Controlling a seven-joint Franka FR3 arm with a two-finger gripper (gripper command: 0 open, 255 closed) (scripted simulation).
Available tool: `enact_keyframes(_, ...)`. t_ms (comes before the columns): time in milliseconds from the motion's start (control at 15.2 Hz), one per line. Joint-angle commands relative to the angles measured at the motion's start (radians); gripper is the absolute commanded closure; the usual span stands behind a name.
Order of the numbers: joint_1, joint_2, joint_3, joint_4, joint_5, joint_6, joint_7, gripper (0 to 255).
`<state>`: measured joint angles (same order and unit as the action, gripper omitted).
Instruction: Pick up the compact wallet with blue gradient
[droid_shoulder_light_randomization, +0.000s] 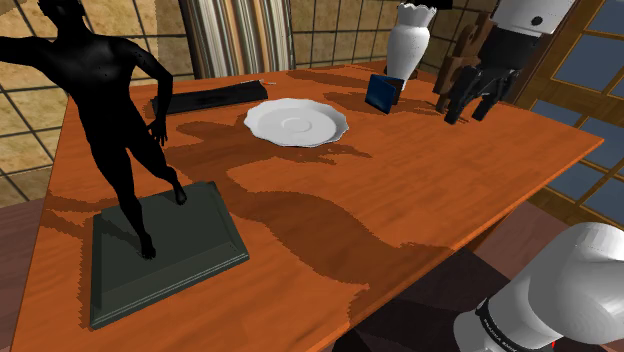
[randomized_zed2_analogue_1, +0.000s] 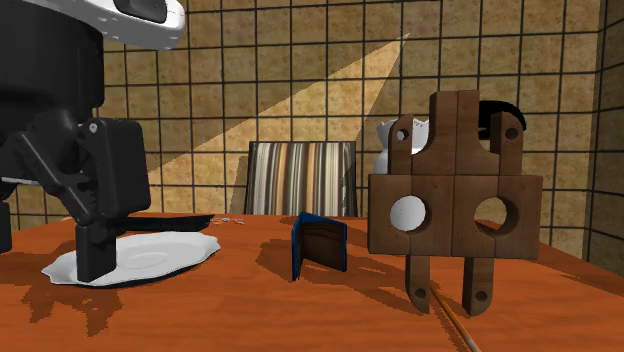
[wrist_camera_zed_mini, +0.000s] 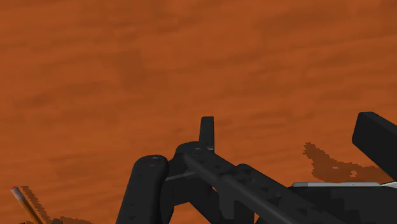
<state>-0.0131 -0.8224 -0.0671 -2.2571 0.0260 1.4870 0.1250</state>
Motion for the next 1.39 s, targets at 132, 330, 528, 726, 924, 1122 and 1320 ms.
enact_keyframes(132, -0.001, 0.067, -0.019, 0.029, -0.015, 0.038, -0.026, 0)
enact_keyframes(330, 0.000, 0.170, -0.047, 0.083, -0.033, 0.090, -0.063, 0)
enact_keyframes(528, 0.001, 0.276, -0.074, 0.148, -0.045, 0.133, -0.100, 0)
enact_keyframes(726, 0.002, 0.384, -0.100, 0.224, -0.050, 0.168, -0.137, 0)
enact_keyframes(924, 0.003, 0.495, -0.125, 0.313, -0.048, 0.193, -0.174, 0)
enact_keyframes(1122, 0.001, 0.610, -0.147, 0.415, -0.039, 0.207, -0.213, 0)
enact_keyframes(1320, -0.005, 0.728, -0.168, 0.531, -0.023, 0.211, -0.252, 0)
